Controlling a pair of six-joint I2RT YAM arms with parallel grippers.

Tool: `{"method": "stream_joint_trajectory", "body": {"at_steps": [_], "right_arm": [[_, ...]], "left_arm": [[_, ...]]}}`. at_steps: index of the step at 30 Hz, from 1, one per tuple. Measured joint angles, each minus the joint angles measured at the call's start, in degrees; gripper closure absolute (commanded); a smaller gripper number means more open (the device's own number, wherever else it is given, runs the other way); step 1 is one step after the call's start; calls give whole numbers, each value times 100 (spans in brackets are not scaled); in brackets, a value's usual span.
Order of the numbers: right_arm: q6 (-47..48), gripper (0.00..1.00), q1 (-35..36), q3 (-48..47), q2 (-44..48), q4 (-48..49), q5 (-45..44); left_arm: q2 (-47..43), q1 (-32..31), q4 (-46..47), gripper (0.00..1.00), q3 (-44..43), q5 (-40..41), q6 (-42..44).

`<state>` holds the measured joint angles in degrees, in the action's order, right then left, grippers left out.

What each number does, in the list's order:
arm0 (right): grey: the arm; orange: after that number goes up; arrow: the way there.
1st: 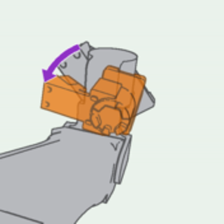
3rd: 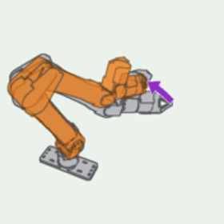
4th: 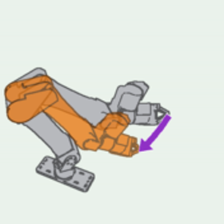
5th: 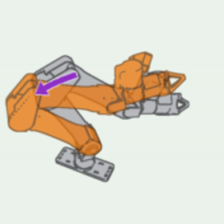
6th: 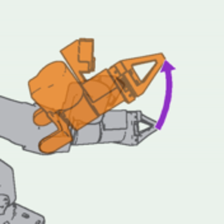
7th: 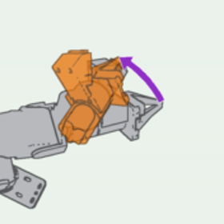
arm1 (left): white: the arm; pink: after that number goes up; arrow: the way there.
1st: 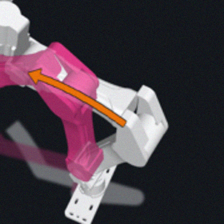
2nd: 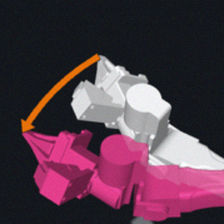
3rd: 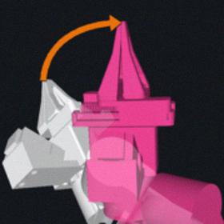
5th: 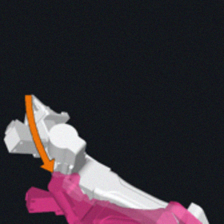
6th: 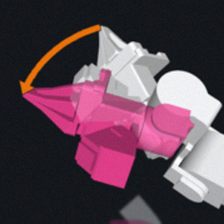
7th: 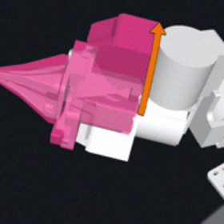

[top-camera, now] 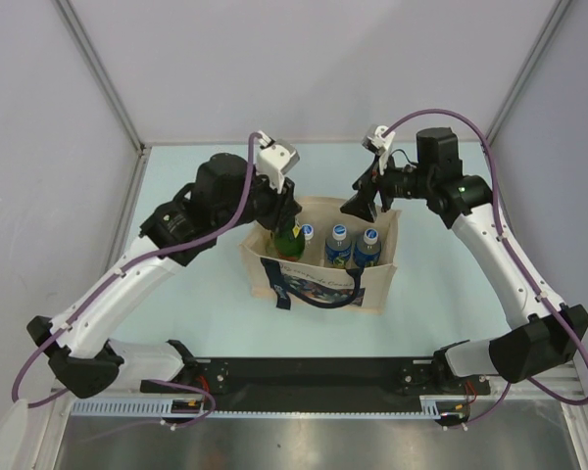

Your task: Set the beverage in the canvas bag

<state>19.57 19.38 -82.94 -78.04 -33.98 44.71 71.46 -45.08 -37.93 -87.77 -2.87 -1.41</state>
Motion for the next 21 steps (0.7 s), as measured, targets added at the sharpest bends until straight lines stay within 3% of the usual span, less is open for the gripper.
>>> {"method": "stream_joint_trajectory", "body": {"at_steps": [21], "right_arm": [[256,24,0,61,87,-391,151]], "left_arm": [[-457,-20,1762,100,2651,-518,-52]]}}
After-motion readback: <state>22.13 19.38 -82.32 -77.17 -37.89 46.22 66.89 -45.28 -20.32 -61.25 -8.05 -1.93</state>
